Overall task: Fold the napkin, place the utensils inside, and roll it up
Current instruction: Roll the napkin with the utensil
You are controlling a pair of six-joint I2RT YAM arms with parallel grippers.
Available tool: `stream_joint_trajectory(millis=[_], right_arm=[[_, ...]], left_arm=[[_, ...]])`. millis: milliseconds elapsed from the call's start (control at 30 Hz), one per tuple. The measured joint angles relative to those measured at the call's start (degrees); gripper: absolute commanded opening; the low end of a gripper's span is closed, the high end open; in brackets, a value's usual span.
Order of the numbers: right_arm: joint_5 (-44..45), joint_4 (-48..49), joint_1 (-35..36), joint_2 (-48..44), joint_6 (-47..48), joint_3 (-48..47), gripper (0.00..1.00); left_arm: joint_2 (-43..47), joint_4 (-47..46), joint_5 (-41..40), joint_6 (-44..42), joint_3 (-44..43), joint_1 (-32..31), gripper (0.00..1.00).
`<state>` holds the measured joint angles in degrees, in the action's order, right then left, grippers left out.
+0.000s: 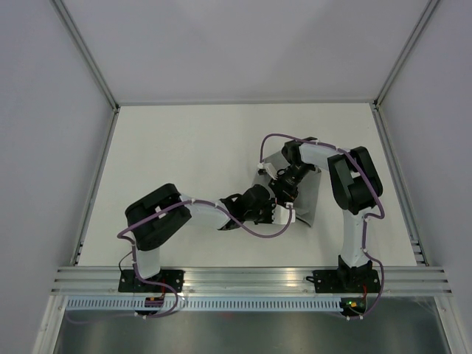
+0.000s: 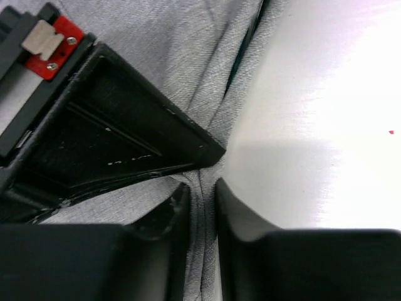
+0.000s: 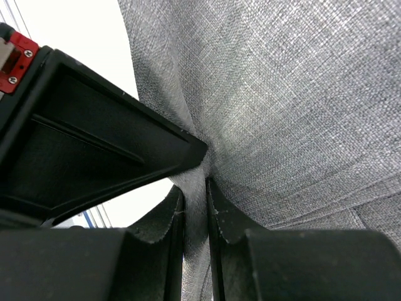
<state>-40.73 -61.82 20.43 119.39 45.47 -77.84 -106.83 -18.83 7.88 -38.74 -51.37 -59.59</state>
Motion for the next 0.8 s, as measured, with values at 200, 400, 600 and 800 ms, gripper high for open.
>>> stream_joint_trajectory(millis=[200,400,600,800], right_arm=[[0.04,-0.31,-0.04,0.22,-0.35,-0.24,0.16],[0.50,-0.92,-0.44,-0.35,-1.03,-0.15,0.44],[2.75,-0.55,-1.60,-3.72,-1.22,1.11,0.56],[5.27,2.64,-4.09,-6.64,-2.51,1.42,0.61]], left_arm=[[-0.42,4.39,0.90,-0.11,-2.34,0.02,0.02],[-2.08,12.31,3.45,0.39,-7.98,0.79,0.02],[-4.52,20.06,7.08,2.60,-14.12,2.05,0.02],[-6.23,24.79,10.51,4.72,-18.03,3.45,0.02]])
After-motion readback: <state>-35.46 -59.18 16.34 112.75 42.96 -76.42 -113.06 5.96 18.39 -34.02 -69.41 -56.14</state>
